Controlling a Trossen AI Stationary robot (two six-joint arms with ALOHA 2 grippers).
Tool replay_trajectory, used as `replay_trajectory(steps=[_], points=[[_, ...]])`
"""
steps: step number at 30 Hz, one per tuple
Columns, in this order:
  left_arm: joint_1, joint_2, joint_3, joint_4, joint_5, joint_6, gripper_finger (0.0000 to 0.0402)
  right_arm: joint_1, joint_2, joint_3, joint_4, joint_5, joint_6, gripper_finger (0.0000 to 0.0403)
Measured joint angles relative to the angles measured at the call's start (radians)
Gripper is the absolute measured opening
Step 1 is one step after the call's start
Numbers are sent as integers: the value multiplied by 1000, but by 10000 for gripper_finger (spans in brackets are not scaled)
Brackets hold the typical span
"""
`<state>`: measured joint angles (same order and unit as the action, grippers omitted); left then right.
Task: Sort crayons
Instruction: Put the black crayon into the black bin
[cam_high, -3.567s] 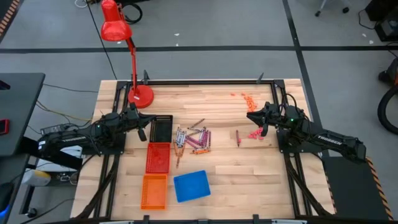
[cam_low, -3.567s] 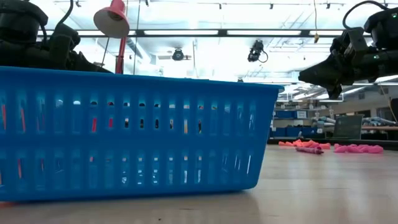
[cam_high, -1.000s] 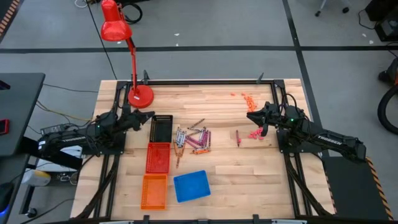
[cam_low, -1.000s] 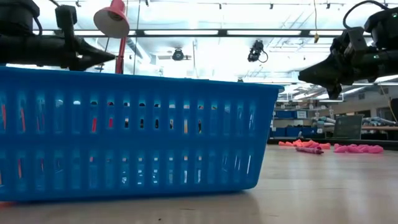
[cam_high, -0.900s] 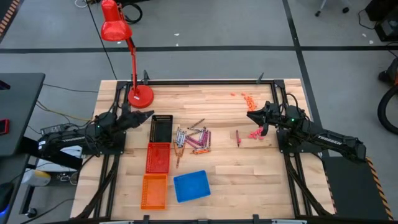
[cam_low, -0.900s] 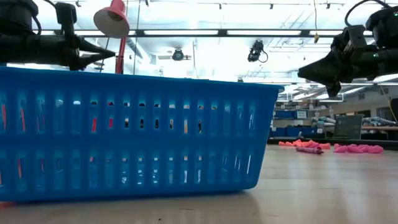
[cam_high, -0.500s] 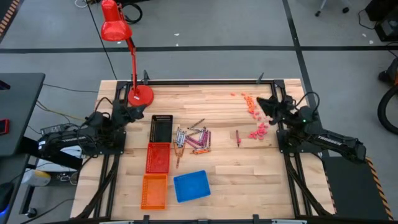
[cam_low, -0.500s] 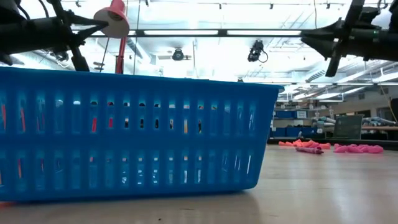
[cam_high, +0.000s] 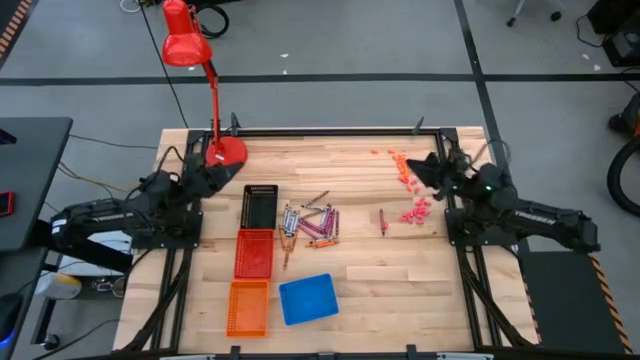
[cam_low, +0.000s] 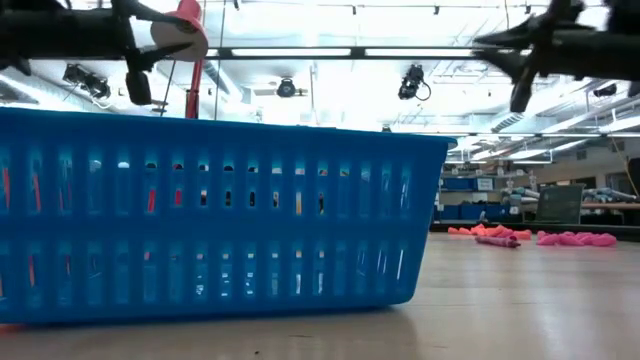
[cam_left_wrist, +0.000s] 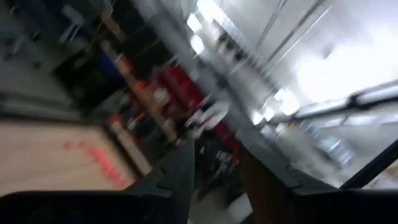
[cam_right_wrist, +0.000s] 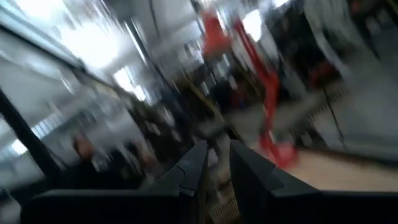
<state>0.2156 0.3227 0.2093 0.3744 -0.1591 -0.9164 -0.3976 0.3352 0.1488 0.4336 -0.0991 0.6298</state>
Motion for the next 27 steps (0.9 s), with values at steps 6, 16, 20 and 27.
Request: replay_trajectory(steps=[6,16,20,27], points=[[0,63,104,-214,97,39,143,45,261,164,-184,-6,-117,73],[-1,91,233,-537,129,69,144,91,653,467,-483,31,-235,72],[-1,90,244,-630,131,67,144,107,779,580,-629,54,-242,72],[-1,90,244,-656,131,49,144,129,977,733,-779,29,-276,72]])
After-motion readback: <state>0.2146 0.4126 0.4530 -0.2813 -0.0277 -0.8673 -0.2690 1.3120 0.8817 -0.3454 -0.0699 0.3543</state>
